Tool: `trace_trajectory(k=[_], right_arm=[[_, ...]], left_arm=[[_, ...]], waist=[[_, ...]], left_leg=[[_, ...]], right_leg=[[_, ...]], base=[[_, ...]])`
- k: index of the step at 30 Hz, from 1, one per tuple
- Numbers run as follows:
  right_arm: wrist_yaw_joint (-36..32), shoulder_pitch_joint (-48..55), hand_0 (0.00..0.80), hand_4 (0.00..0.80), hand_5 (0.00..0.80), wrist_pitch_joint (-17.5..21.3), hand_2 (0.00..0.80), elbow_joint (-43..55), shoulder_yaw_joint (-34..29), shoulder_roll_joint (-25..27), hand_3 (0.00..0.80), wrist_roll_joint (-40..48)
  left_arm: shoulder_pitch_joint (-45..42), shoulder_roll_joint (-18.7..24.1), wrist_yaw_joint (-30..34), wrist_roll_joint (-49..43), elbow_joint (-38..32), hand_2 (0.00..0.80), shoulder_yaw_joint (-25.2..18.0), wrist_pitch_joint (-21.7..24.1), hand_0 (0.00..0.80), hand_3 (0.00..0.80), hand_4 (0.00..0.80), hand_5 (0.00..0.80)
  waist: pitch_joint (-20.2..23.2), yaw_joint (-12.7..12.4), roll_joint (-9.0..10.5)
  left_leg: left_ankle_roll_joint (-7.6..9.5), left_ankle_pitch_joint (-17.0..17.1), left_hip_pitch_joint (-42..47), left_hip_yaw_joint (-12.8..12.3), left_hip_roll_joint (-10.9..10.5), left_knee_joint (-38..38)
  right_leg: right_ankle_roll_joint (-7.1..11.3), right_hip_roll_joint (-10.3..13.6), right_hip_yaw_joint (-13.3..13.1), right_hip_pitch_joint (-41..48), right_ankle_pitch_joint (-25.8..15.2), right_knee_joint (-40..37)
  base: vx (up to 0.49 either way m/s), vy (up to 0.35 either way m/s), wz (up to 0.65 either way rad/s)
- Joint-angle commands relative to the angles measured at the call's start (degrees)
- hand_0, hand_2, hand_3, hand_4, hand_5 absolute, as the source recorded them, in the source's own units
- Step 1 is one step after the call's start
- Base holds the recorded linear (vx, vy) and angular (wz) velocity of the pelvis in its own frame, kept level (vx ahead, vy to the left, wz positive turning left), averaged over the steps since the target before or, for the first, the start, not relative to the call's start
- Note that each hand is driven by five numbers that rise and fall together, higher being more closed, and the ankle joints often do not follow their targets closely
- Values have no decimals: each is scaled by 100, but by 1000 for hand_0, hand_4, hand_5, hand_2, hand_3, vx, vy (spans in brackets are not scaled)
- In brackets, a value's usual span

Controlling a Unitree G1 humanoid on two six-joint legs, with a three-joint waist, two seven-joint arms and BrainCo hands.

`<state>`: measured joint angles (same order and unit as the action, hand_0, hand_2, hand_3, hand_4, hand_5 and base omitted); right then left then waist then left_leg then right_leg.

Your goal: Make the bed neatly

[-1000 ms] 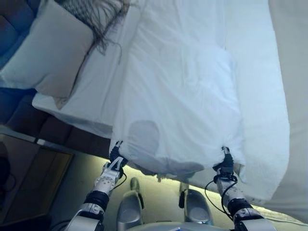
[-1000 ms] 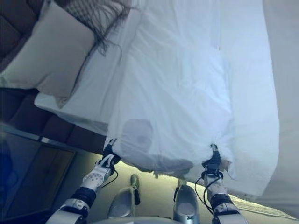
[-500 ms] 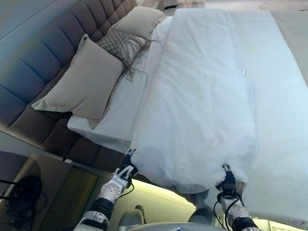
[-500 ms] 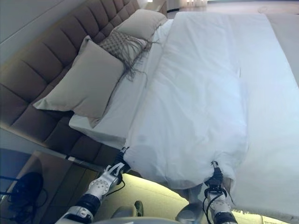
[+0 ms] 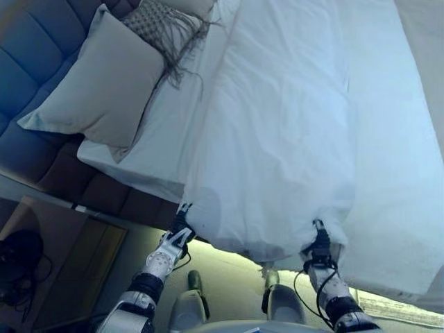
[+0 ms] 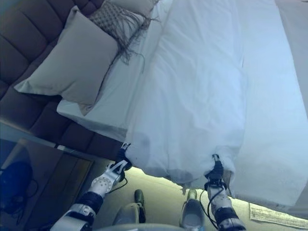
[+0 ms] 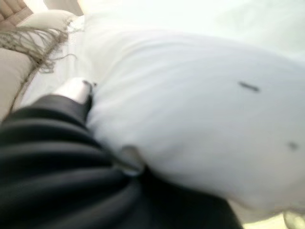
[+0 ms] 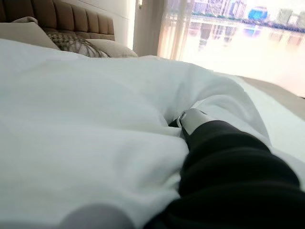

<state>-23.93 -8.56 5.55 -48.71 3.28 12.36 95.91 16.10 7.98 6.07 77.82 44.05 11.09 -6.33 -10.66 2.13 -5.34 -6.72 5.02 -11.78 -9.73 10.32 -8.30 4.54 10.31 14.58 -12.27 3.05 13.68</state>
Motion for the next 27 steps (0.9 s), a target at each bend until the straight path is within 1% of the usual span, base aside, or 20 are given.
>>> trace_trajectory(k=[1,2,4,6,8,10,11,12,13,14,15,16,17,19,20,22,23,24,26,27], right_arm=[[-21,-181,800,800,800,-44,800,582,39,9,800,-115],[-17,-91,800,800,800,-97,800,599,-20,18,800,-214],[-48,-4,800,800,800,-191,800,552,-117,58,800,-321],[-82,-31,800,800,800,-265,800,440,-211,127,800,-427],[-117,-126,800,800,800,-328,800,295,-344,214,800,-646],[-43,-186,800,800,800,-342,800,252,-411,268,800,-757],[38,-158,800,800,800,-345,800,276,-468,302,800,-809],[52,-73,800,800,800,-323,800,272,-558,316,800,-878],[36,18,800,800,800,-295,800,270,-628,313,800,-922],[-11,149,800,800,800,-294,800,293,-694,296,800,-892],[0,286,800,800,800,-317,800,334,-767,269,800,-832],[77,366,800,800,800,-357,800,350,-820,225,800,-830],[156,429,800,800,800,-429,800,366,-841,162,800,-775],[185,728,800,800,800,-489,800,618,-688,-20,800,-669],[216,857,800,800,800,-447,800,659,-638,-96,800,-750],[193,852,800,800,800,-406,800,400,-579,-120,800,-470],[184,830,800,800,800,-405,800,348,-582,-113,800,-461],[95,643,800,800,800,-370,800,77,-507,-95,800,-493],[-67,343,800,800,800,-345,800,-157,-346,-50,800,-425],[-93,188,800,800,800,-302,800,-221,-272,-9,800,-594]], left_arm=[[-111,138,348,309,-406,800,-204,234,800,800,800,800],[-249,132,383,303,-445,800,-225,212,800,800,800,800],[-448,91,449,235,-496,800,-312,145,800,800,800,800],[-541,41,536,223,-483,800,-361,100,800,800,800,800],[-581,-39,545,266,-504,800,-372,44,800,800,800,800],[-618,-79,521,280,-561,800,-363,-49,800,800,800,800],[-626,-87,428,259,-673,800,-345,-184,800,800,800,800],[-611,-89,315,212,-758,800,-284,-307,800,800,800,800],[-598,-79,198,159,-809,800,-222,-406,800,800,800,800],[-594,-50,54,116,-830,800,-154,-485,800,800,800,800],[-584,-2,37,21,-839,800,-121,-569,800,800,800,800],[-595,63,115,-79,-875,800,-123,-603,800,800,800,800],[-659,150,140,-198,-951,800,-147,-600,800,800,800,800],[-840,384,24,-287,-1120,800,-231,-600,800,800,800,800],[-831,443,51,-377,-1077,800,-250,-565,800,800,800,800],[-636,479,139,-480,-884,800,-74,-428,800,800,800,800],[-609,473,134,-467,-867,800,-56,-417,800,800,800,800],[-473,473,170,-416,-807,800,-35,-280,800,800,800,800],[-151,464,254,-396,-530,800,58,1,800,800,800,800],[-3,455,281,-295,-436,800,127,143,800,800,800,800]], waist=[[-238,-118,152],[-217,-144,106],[-157,-160,22],[-97,-114,-92],[-44,-33,-244],[-28,-13,-292],[-17,21,-298],[4,51,-268],[31,47,-219],[72,17,-154],[103,-12,-84],[112,-43,-16],[107,-74,37],[91,-61,136],[105,-64,192],[101,-114,294],[98,-108,287],[-71,-183,282],[-328,-161,254],[-447,-145,247]], left_leg=[[-333,603,-153,467,265,-218],[-403,801,-61,666,459,-35],[-465,957,183,906,729,270],[-515,966,393,944,874,447],[-601,835,543,908,909,516],[-608,521,619,897,765,429],[-582,249,648,750,651,279],[-513,16,673,513,513,86],[-462,-170,661,463,370,-107],[-437,-333,596,549,214,-342],[-394,-463,544,583,83,-523],[-288,-576,572,569,-20,-572],[-144,-634,674,519,-103,-507],[19,-553,748,403,-152,-380],[53,-503,693,380,-171,-364],[28,-468,452,529,-241,-449],[23,-463,416,560,-240,-463],[-18,-401,304,577,-169,-433],[-75,-314,34,688,-52,-420],[-79,-277,-121,756,-32,-446]], right_leg=[[153,-183,-227,412,-598,-537],[170,-164,-305,452,-551,-521],[237,-53,-432,492,-477,-480],[313,96,-560,448,-437,-420],[484,377,-749,386,-429,-322],[699,701,-955,399,-455,-255],[833,951,-1014,443,-495,-210],[951,1198,-984,515,-546,-195],[1020,1398,-999,587,-656,-244],[1046,1564,-1034,695,-841,-375],[1046,1680,-1000,775,-1032,-480],[1046,1767,-902,749,-1145,-433],[1033,1758,-793,641,-1160,-178],[968,1357,-787,418,-852,438],[913,1181,-722,390,-661,474],[827,1013,-697,447,-640,99],[819,986,-686,459,-656,50],[817,977,-581,275,-789,104],[836,842,-675,-12,-843,14],[827,782,-716,-145,-849,3]], base=[[132,280,-22],[163,335,-30],[190,430,-42],[146,522,-50],[139,622,-35],[185,602,-7],[214,562,5],[209,466,1],[192,309,0],[197,215,4],[191,167,11],[184,200,12],[140,205,0],[66,133,-18],[21,4,-15],[-1,-86,-4],[-104,-104,3],[-234,-66,16],[-345,-12,18],[-293,98,-1]])
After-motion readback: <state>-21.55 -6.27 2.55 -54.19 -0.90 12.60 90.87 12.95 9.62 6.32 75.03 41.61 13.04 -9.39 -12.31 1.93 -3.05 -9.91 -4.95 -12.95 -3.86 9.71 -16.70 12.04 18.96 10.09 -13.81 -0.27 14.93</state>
